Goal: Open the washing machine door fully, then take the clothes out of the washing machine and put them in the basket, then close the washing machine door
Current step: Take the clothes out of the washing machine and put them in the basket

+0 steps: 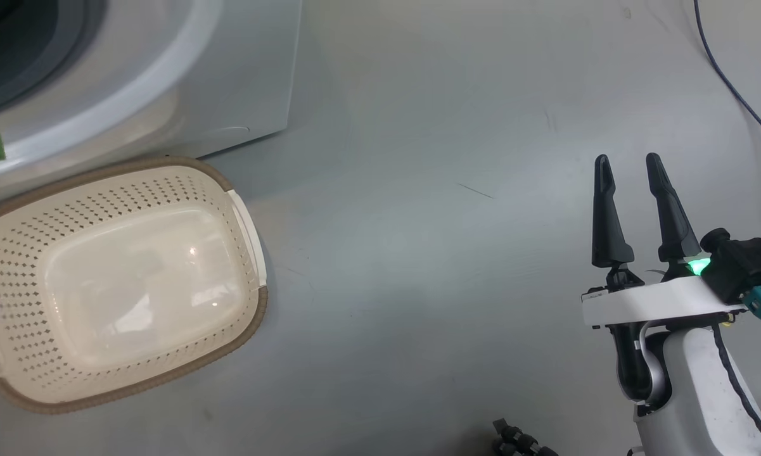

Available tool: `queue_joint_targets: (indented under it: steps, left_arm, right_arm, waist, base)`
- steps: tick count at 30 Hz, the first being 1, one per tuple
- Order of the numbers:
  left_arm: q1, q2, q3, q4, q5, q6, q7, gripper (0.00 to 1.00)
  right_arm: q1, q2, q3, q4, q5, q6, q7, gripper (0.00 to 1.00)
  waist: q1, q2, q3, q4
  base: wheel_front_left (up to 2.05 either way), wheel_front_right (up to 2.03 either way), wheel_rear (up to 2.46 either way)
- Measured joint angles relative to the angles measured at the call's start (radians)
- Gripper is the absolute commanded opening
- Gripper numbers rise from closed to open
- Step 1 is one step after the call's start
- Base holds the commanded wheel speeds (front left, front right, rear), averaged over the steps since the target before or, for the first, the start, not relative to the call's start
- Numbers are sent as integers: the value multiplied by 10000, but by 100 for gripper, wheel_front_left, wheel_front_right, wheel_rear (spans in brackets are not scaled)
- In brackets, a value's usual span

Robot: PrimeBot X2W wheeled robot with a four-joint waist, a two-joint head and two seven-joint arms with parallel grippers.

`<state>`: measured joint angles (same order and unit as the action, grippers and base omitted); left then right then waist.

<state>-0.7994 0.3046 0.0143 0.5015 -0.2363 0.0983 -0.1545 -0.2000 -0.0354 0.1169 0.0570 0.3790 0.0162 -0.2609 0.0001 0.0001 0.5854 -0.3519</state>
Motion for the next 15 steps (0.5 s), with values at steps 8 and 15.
queue_joint_targets:
  steps: [8, 15]
  left_arm:
    - [1684, -675, -77, -554, -35, 25, -851, 0]
    - [3091, -1361, -286, -1304, -113, 54, -936, 0]
  right_arm:
    - [220, -2, -150, 173, -261, -2, 0, 100]
    - [840, -4, -290, 366, -602, -2, 0, 100]
  waist:
    - [0, 0, -835, 131]
    - [-1, 0, -1827, 306]
  base:
    - [0, 0, 0]
    - [0, 0, 0]
